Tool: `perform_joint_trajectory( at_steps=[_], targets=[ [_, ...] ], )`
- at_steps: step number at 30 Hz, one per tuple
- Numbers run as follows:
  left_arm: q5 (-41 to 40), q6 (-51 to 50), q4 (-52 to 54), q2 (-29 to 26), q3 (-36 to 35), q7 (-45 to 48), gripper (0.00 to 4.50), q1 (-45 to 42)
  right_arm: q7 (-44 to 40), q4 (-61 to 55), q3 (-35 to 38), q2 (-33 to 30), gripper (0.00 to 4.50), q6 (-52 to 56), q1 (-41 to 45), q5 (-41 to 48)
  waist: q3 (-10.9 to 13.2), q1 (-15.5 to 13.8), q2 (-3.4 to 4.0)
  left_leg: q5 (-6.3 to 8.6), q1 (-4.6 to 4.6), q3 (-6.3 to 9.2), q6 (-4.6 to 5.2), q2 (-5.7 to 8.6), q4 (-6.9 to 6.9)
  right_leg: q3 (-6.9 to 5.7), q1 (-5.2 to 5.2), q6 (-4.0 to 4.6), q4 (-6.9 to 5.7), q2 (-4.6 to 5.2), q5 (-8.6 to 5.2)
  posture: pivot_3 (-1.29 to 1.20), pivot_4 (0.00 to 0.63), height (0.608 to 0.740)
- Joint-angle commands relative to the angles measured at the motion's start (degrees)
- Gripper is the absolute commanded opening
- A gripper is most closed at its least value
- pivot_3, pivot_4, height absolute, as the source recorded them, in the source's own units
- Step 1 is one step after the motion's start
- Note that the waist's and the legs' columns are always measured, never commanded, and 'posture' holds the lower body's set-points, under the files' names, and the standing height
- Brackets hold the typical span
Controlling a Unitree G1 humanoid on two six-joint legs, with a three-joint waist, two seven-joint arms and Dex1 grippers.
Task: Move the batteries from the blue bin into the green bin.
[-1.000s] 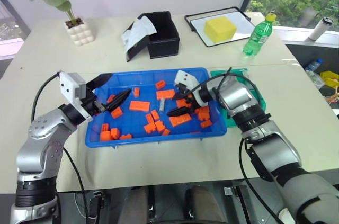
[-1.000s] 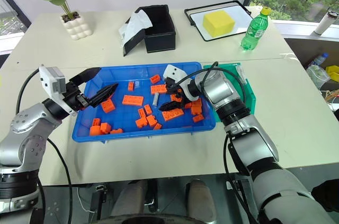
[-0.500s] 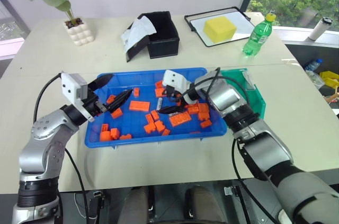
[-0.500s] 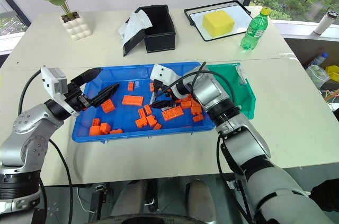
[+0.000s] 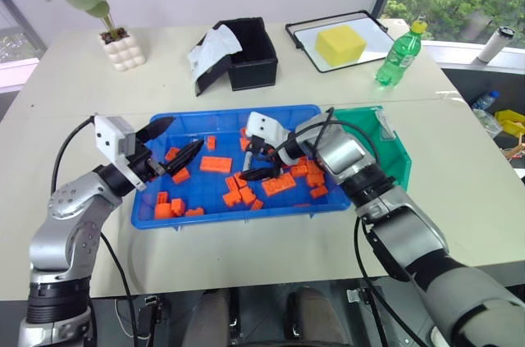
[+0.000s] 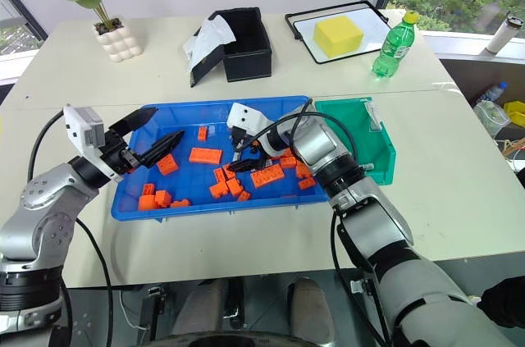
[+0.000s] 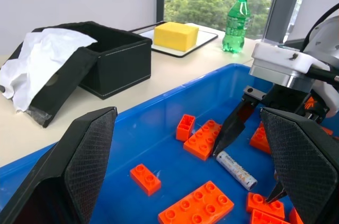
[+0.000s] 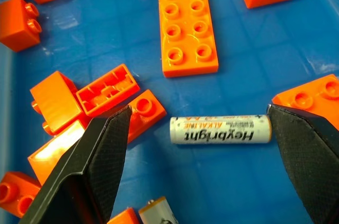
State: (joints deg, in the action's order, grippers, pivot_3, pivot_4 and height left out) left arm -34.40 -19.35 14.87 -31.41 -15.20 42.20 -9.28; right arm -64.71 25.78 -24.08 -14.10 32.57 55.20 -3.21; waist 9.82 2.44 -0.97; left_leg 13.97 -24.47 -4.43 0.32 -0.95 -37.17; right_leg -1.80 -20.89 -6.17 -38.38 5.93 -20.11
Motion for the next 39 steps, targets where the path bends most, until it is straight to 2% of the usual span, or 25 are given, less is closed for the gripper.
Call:
perform_joint_trajectory(
  at_steps=[1, 8, 9, 11, 14, 17, 18, 26, 29, 31, 32, 33, 35, 39],
  targets=[
    [-0.5, 1.1, 2.1, -0.2, -0.9, -0.1, 4.50, -0.1, -0.3, -2.2, -0.4, 0.0, 4.19, -0.2, -0.3, 0.5, 0.0, 0.0, 0.00, 0.00, 0.00, 0.00, 0.00, 0.00, 0.00, 0.00, 0.00, 0.00, 0.00, 0.00, 0.00, 0.00, 0.150, 0.732],
    [-0.4, 1.1, 2.2, -0.2, -1.1, -0.3, 4.50, -0.1, 0.9, 1.2, -0.9, 0.5, 4.19, -3.1, -0.2, -0.5, 0.0, 0.0, 0.00, 0.00, 0.00, 0.00, 0.00, 0.00, 0.00, 0.00, 0.01, 0.00, 0.00, -0.01, 0.00, 0.00, 0.150, 0.732],
    [-0.5, 1.1, 2.3, -0.3, -1.2, -0.3, 4.50, -0.1, 0.9, 1.4, -0.9, 0.4, 3.95, -3.4, -0.4, -0.5, 0.0, 0.0, -0.01, 0.00, 0.00, 0.00, 0.00, 0.00, 0.00, 0.00, 0.01, 0.00, 0.00, -0.01, 0.00, 0.00, 0.150, 0.732],
    [-0.6, 1.0, 2.4, -0.4, -1.4, -0.4, 4.50, 0.0, 0.8, 1.7, -1.1, 0.2, 3.36, -4.1, -0.7, -0.7, 0.0, 0.0, -0.01, 0.00, 0.01, 0.00, 0.00, 0.00, 0.00, 0.00, 0.01, 0.00, 0.00, -0.01, 0.00, 0.00, 0.150, 0.732],
    [-0.6, 1.0, 2.5, -0.5, -1.6, -0.5, 4.50, 0.2, 0.6, 1.8, -1.1, 0.0, 1.89, -4.6, -0.9, -0.7, 0.0, 0.0, -0.02, 0.00, 0.01, 0.00, 0.00, 0.00, 0.00, 0.00, 0.01, 0.00, 0.00, -0.01, 0.00, 0.00, 0.150, 0.732],
    [-0.7, 0.9, 2.6, -0.7, -1.8, -0.5, 4.50, 0.3, 0.5, 1.8, -1.2, 0.0, 0.24, -4.8, -0.9, -0.9, 0.0, 0.0, -0.02, 0.00, 0.01, 0.00, 0.00, 0.00, 0.00, 0.00, 0.02, 0.00, 0.00, 0.00, 0.00, 0.00, 0.150, 0.732],
    [-0.8, 0.9, 2.6, -0.7, -1.8, -0.5, 4.50, 0.2, 0.6, 1.7, -1.2, -0.1, 0.08, -4.8, -0.9, -1.0, 0.0, 0.0, -0.02, 0.00, 0.01, 0.00, 0.00, 0.00, 0.00, 0.00, 0.02, 0.00, 0.00, 0.00, 0.00, 0.00, 0.150, 0.732],
    [-0.9, 1.0, 2.4, -0.8, -1.8, -0.2, 4.50, 0.1, -0.1, -2.1, 0.4, -2.0, 0.08, -4.2, 1.1, 0.0, 0.0, -0.1, -0.02, 0.00, 0.00, 0.00, 0.00, 0.00, 0.00, 0.00, 0.01, 0.00, 0.00, 0.01, 0.00, 0.00, 0.150, 0.732],
    [-0.9, 0.9, 2.4, -0.8, -1.8, -0.1, 4.50, 0.1, -2.0, -5.1, 0.7, -5.5, 0.87, -5.7, 2.2, -0.2, 0.0, -0.1, -0.02, 0.00, 0.00, 0.00, 0.00, 0.00, -0.01, 0.00, 0.01, 0.00, 0.01, 0.03, 0.00, 0.00, 0.150, 0.732],
    [-0.9, 1.0, 2.4, -0.8, -1.8, 0.0, 4.50, 0.2, -3.6, -7.8, 0.7, -8.7, 1.73, -8.2, 2.9, -0.6, 0.0, -0.1, -0.02, 0.00, 0.00, 0.00, 0.00, 0.00, -0.01, 0.00, -0.01, 0.00, 0.01, 0.04, 0.00, 0.00, 0.150, 0.732],
    [-0.9, 1.0, 2.3, -0.8, -1.8, 0.1, 4.50, 0.3, -4.4, -8.8, 0.6, -10.1, 2.33, -10.1, 3.1, -0.8, 0.0, -0.1, -0.02, 0.00, -0.01, 0.00, 0.01, 0.00, 0.00, 0.00, -0.01, 0.00, 0.01, 0.04, 0.00, 0.00, 0.150, 0.732],
    [-0.9, 0.9, 2.3, -0.8, -1.8, 0.2, 4.50, 0.3, -5.9, -9.7, 0.5, -11.8, 2.59, -11.6, 3.2, -0.8, 0.0, -0.1, -0.01, 0.01, -0.01, 0.00, 0.01, 0.00, 0.00, 0.00, -0.01, 0.00, 0.02, 0.04, 0.00, 0.00, 0.150, 0.732],
    [-0.9, 0.9, 2.2, -0.9, -1.7, 0.3, 4.50, 0.2, -10.2, -11.0, -0.2, -15.8, 3.52, -18.7, 2.7, -0.5, 0.0, -0.1, -0.02, 0.01, 0.00, 0.00, 0.01, 0.00, 0.01, 0.00, 0.00, 0.00, 0.04, 0.04, 0.00, 0.00, 0.150, 0.732],
    [-1.0, 0.9, 2.0, -1.0, -1.8, 0.7, 4.50, 0.3, -16.4, -10.9, 0.0, -21.4, 3.52, -31.6, 1.5, 0.3, 0.0, -0.1, -0.02, 0.02, 0.00, 0.00, 0.02, 0.00, 0.01, 0.00, 0.03, 0.00, 0.10, 0.04, 0.00, 0.00, 0.150, 0.732]
  ],
)
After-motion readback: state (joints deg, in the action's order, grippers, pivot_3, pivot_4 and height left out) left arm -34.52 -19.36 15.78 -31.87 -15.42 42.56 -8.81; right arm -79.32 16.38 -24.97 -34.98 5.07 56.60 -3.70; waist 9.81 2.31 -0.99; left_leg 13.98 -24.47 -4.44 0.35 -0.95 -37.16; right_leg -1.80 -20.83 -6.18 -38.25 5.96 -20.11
